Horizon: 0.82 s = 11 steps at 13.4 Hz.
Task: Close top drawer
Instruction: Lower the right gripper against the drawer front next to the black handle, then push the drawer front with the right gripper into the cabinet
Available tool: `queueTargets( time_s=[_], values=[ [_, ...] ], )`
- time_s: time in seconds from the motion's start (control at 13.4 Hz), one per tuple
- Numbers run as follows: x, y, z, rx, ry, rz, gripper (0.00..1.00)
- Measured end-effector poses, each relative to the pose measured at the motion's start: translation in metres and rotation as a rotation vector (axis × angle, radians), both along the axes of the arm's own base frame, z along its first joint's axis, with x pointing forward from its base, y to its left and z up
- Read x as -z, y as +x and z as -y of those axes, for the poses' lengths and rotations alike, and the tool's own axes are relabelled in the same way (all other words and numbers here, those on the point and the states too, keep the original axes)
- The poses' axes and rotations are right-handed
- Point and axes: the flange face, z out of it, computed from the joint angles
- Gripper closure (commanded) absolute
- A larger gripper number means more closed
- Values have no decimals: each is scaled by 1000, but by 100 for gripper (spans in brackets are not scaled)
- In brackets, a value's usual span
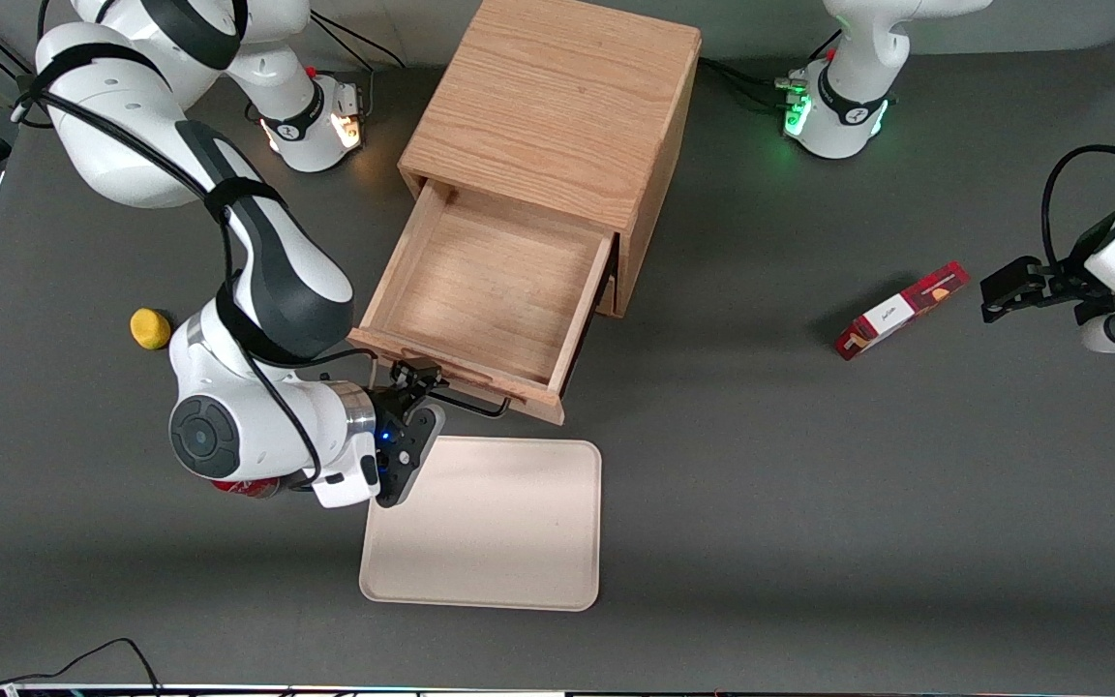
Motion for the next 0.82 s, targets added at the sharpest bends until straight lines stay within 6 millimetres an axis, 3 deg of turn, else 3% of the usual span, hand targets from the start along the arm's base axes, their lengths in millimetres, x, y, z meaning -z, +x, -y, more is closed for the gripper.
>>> queueTargets(
  time_s=[0.82],
  values=[
    [11,-10,-18,15,-12,-22,0]
  ],
)
